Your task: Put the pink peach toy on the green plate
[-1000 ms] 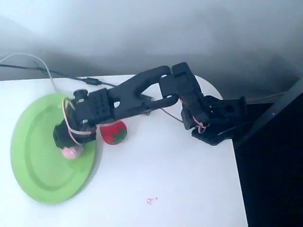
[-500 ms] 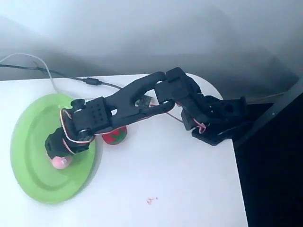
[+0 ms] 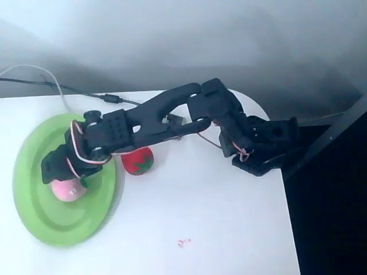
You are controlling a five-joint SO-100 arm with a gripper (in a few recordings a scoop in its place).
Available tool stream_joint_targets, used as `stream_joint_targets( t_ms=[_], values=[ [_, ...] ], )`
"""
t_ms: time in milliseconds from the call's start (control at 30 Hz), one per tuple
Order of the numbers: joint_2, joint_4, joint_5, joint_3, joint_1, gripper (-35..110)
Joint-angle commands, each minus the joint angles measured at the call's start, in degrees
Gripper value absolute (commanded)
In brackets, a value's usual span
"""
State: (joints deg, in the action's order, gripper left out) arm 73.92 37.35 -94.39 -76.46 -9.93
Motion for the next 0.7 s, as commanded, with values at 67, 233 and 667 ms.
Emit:
stream_joint_targets(
  t_ms=[67, 233, 667],
  values=[
    [15.56, 0.18, 2.64, 0.97, -0.09, 28],
    [40.25, 0.0, 8.53, -18.81, 3.78, 0],
    [114.43, 21.88, 1.23, -100.81, 8.79, 0]
  ],
)
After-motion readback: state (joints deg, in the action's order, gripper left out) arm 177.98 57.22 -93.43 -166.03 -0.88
